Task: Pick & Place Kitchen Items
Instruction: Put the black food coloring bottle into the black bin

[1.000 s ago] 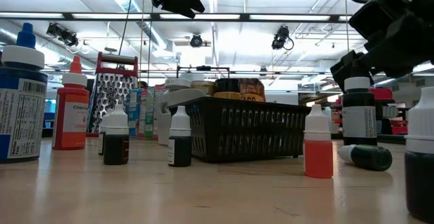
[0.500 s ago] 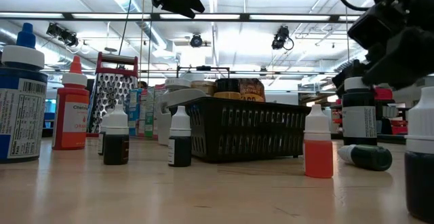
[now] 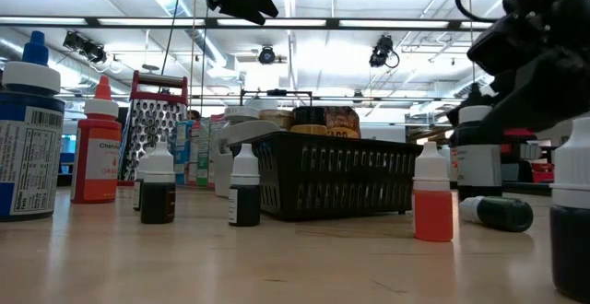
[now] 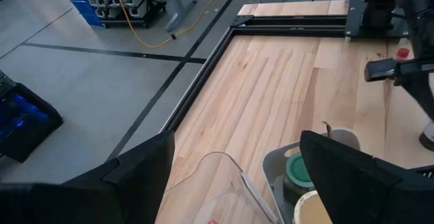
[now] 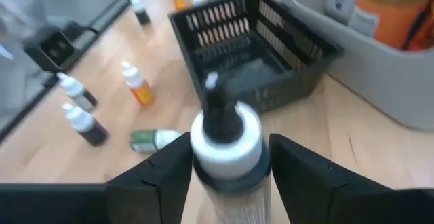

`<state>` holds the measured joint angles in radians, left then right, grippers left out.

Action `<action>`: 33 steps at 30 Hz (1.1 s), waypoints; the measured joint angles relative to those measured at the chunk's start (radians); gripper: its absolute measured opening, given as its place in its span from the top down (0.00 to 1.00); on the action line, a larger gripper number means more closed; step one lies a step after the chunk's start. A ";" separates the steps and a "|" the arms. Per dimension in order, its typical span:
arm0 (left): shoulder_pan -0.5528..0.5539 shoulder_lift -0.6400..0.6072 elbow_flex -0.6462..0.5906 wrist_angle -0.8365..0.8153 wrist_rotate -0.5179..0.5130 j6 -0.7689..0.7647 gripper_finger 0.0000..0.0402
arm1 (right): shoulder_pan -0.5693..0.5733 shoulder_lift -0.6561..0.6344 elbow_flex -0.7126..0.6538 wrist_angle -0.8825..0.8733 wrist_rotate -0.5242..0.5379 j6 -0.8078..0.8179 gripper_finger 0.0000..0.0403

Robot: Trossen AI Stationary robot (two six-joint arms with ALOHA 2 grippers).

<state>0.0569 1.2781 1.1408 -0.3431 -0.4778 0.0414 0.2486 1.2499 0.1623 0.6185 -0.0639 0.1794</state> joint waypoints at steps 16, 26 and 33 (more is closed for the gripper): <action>0.000 0.000 0.000 0.000 0.000 0.019 0.19 | -0.001 0.030 -0.001 0.473 -0.019 -0.058 0.60; 0.000 0.000 0.000 0.025 0.000 0.019 0.19 | -0.008 0.101 0.220 0.319 0.090 -0.067 0.61; 0.000 0.000 0.000 0.027 0.000 0.019 0.19 | -0.008 0.255 0.416 -0.021 0.152 -0.056 0.61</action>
<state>0.0567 1.2778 1.1408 -0.3161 -0.4778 0.0605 0.2409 1.5051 0.5781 0.5972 0.0883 0.1239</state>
